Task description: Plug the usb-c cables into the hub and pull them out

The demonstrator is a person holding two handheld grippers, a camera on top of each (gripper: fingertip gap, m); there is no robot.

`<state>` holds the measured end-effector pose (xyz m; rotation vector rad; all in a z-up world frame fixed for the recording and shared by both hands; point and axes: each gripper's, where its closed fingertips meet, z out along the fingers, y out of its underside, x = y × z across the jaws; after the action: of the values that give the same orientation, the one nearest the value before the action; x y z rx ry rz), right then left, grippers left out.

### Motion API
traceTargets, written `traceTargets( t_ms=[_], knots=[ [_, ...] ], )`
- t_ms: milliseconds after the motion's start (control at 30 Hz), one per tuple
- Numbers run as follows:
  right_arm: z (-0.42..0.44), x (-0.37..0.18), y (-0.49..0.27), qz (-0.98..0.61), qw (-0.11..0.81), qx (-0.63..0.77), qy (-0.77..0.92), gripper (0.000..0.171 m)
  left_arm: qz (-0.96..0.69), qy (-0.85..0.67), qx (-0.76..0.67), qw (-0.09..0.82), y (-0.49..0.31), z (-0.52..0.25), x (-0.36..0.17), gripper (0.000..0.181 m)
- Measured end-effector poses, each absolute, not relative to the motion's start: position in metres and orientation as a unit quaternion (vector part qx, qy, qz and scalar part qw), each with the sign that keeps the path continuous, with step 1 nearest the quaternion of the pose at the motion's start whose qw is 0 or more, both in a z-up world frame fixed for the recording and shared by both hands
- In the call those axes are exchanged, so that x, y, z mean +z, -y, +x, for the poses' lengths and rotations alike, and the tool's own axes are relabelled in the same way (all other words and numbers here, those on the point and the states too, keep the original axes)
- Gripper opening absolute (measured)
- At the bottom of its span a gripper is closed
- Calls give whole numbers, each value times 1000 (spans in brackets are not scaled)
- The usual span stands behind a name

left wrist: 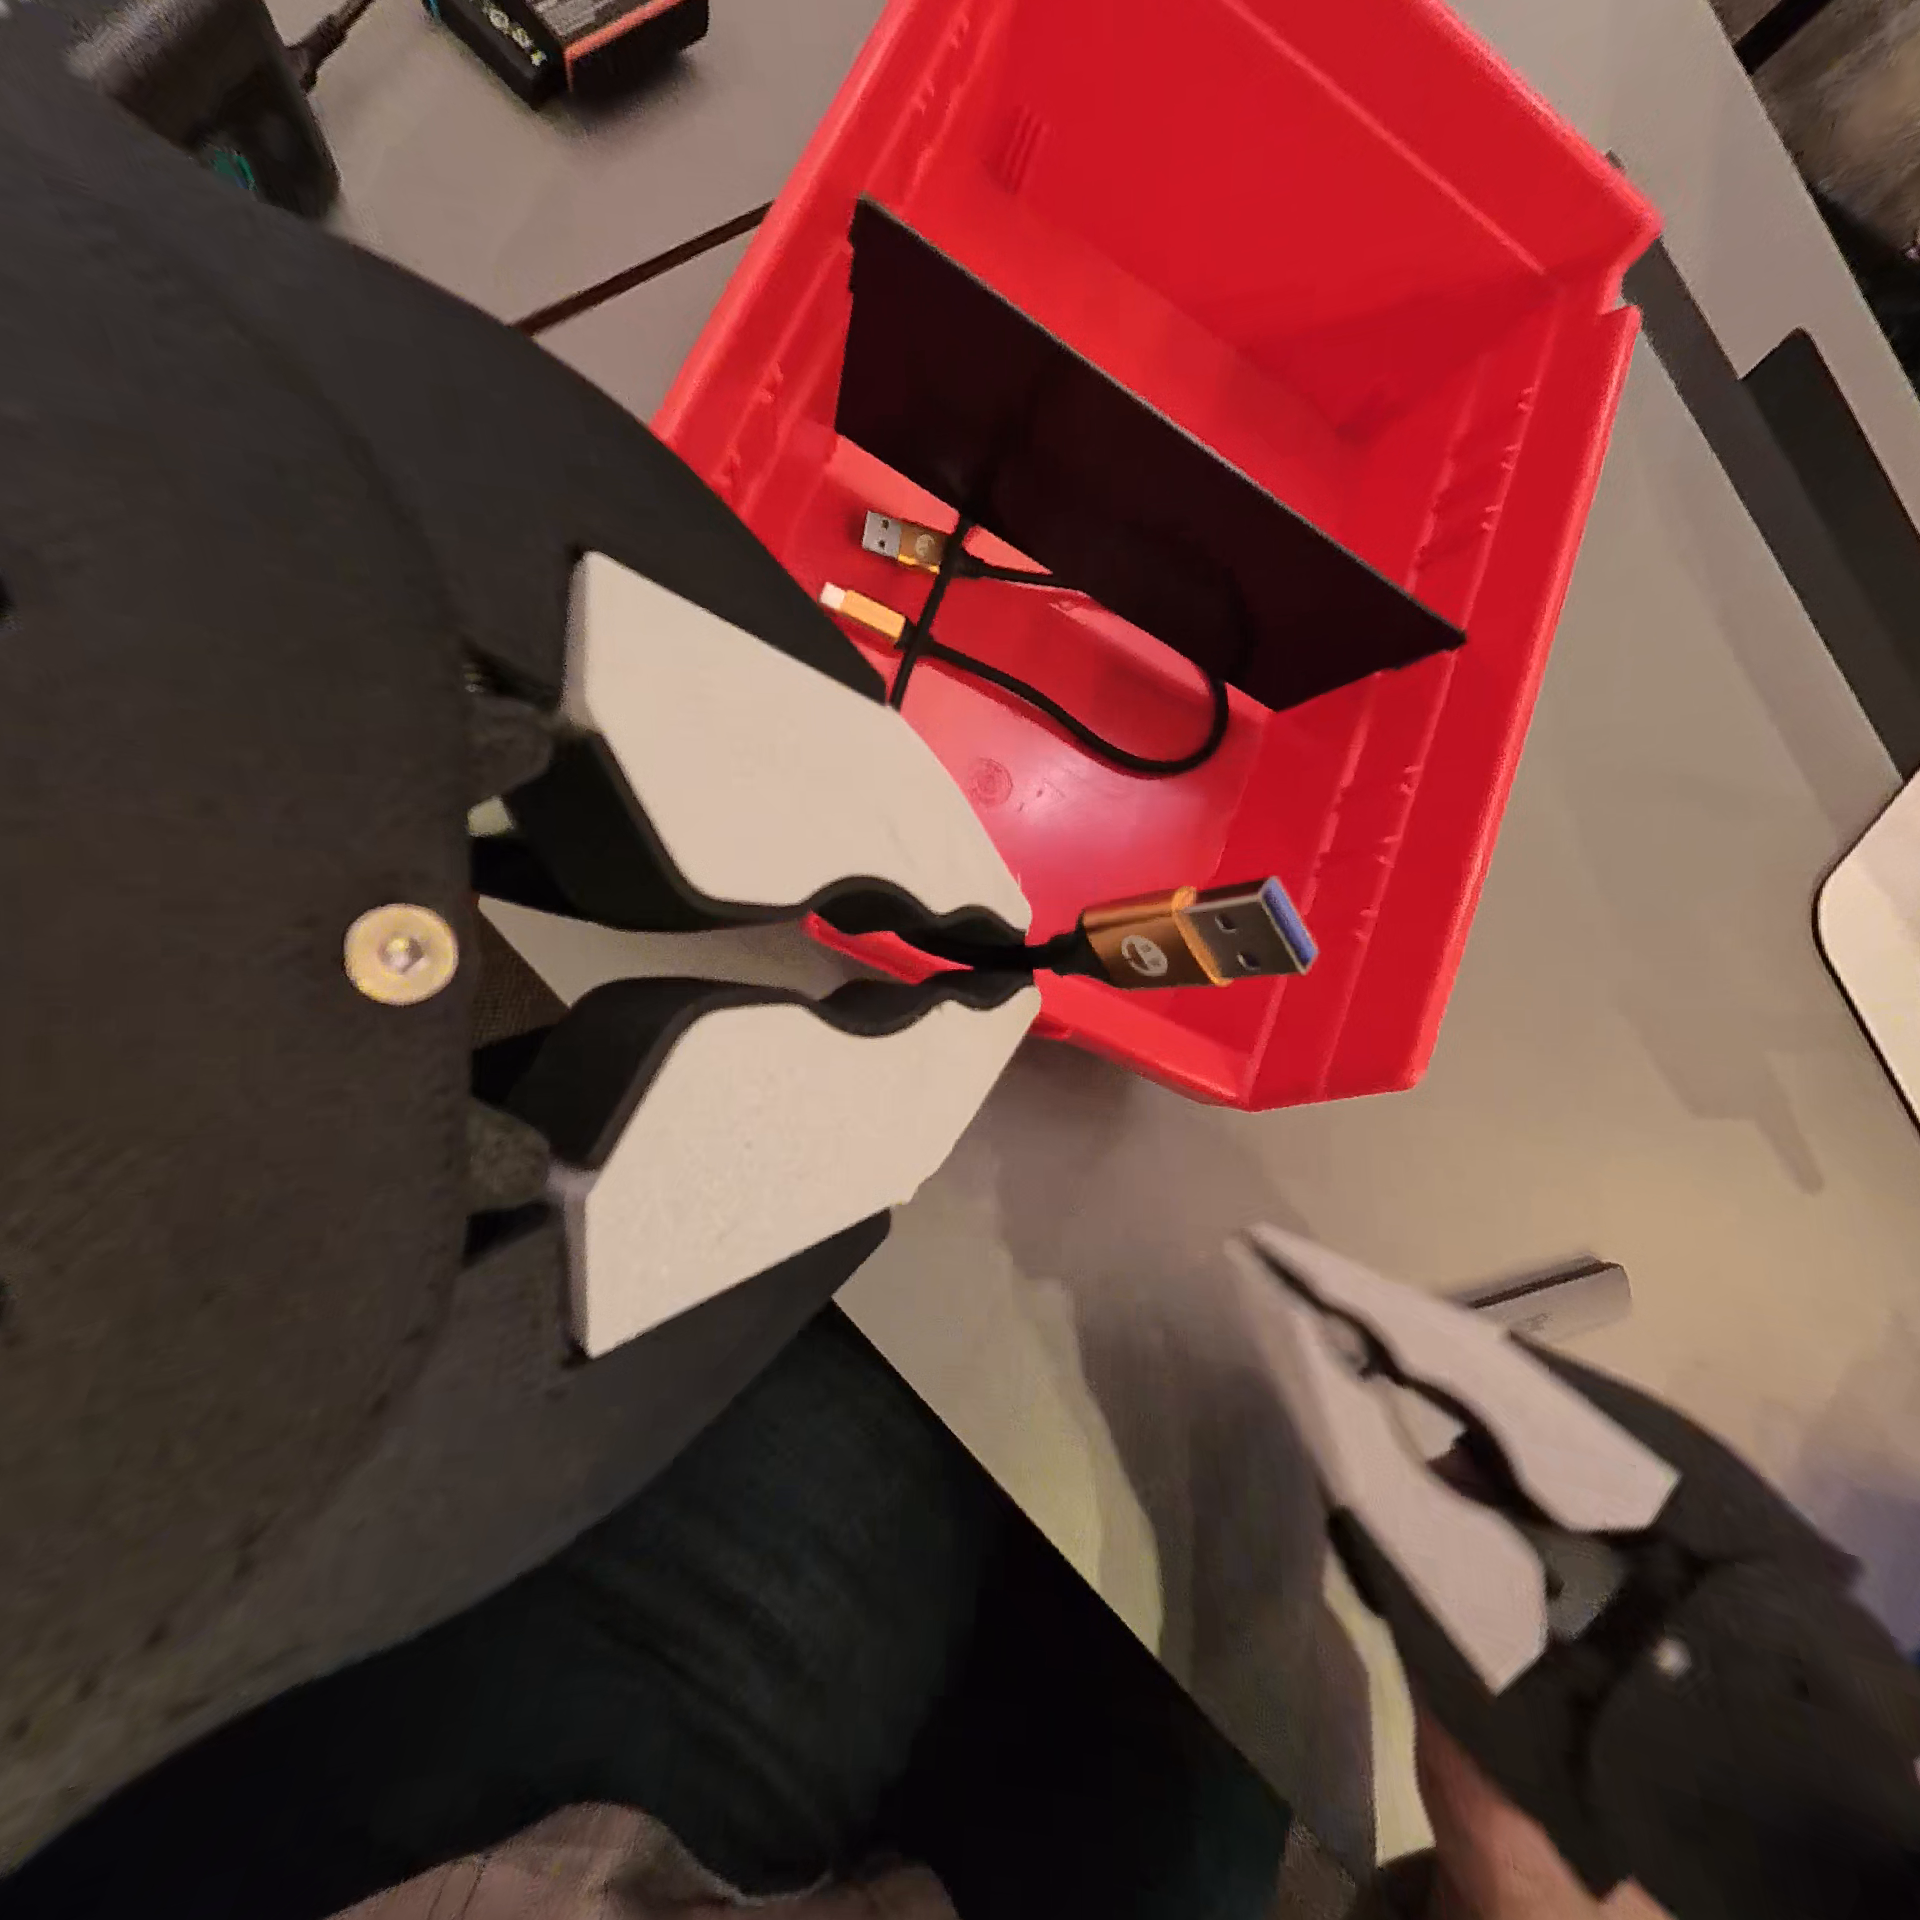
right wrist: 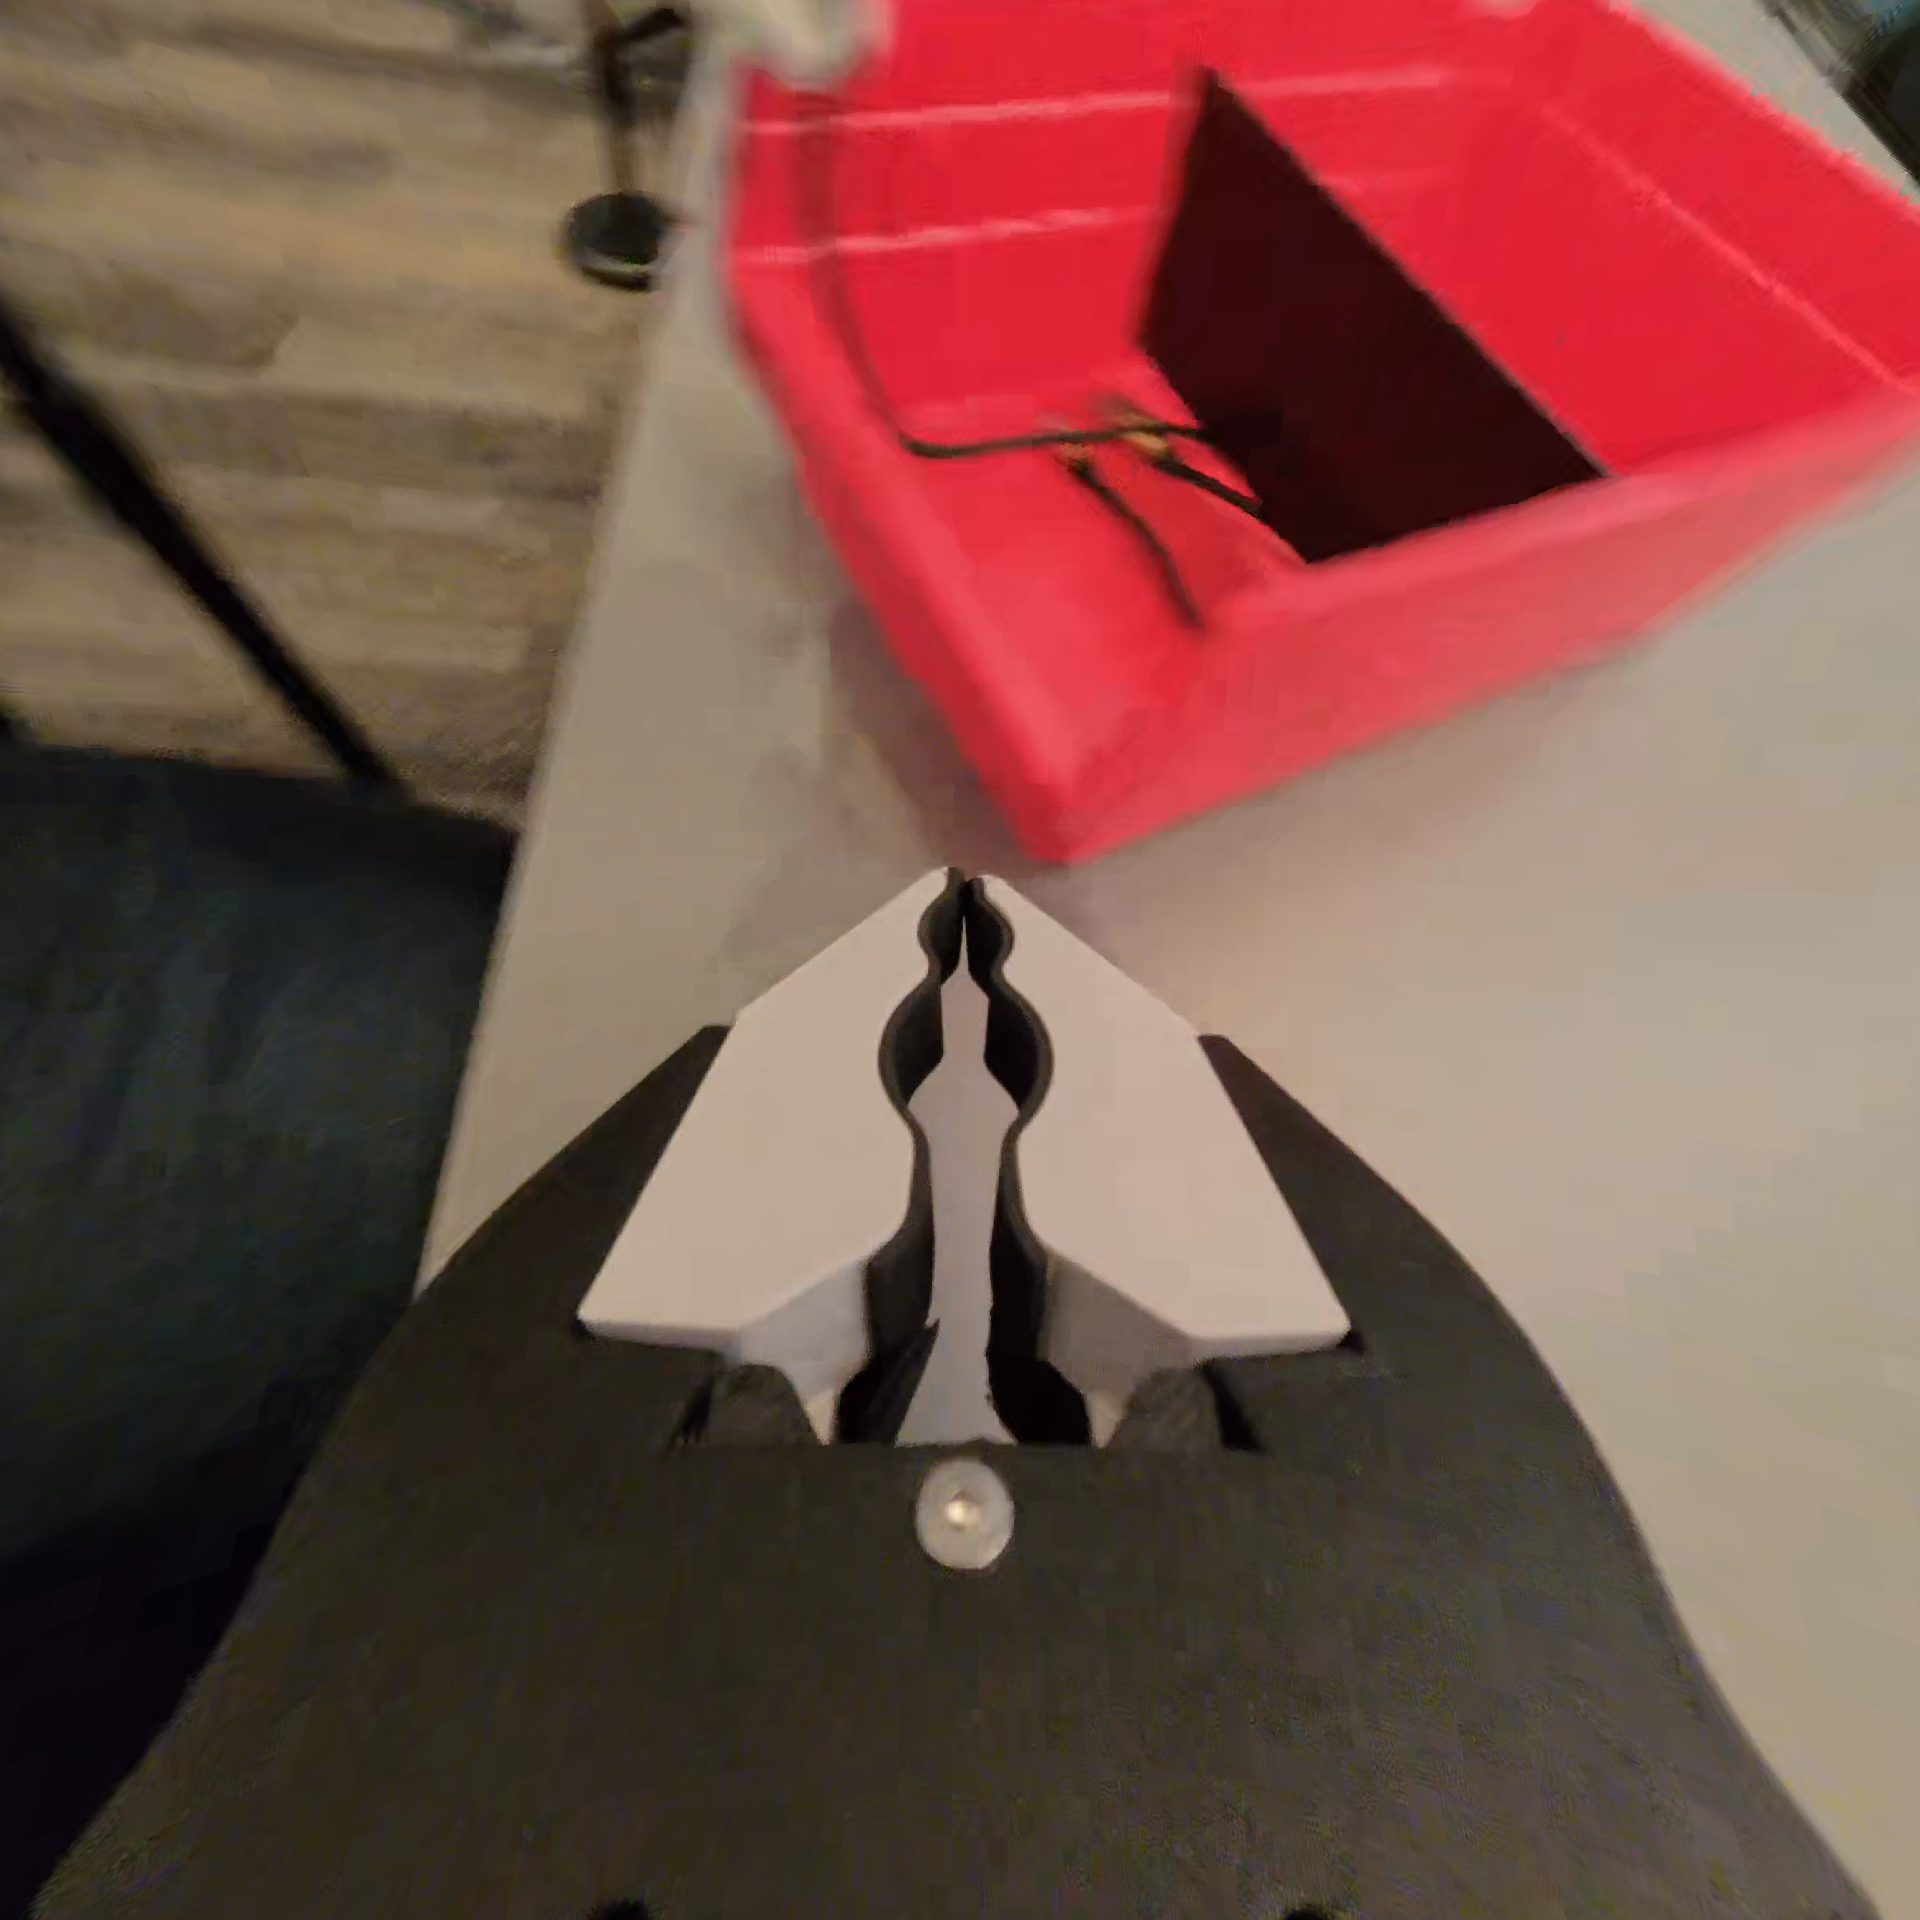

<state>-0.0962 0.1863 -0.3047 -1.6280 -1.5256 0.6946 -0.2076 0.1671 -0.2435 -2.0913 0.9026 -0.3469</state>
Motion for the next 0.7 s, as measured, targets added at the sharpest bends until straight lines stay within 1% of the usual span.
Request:
traceTargets(
  t_ms=[100, 233, 433, 567, 700],
  knots=[
    [-87, -309, -222, -705, 396, 284, 515, 0, -832, -358, -139, 400, -166, -204, -250, 3],
    [-115, -335, -221, -704, 369, 277, 540, 0, -827, -355, -145, 411, -170, -187, -248, 3],
    [-154, -342, -200, -681, 367, 253, 581, 0, -819, -364, -154, 416, -175, -153, -258, 3],
    [-164, -345, -199, -685, 359, 252, 582, 0, -797, -405, -205, 399, -161, -133, -271, 3],
    [-165, -346, -201, -688, 358, 252, 579, 0, -783, -439, -242, 368, -143, -132, -284, 3]
  ],
)
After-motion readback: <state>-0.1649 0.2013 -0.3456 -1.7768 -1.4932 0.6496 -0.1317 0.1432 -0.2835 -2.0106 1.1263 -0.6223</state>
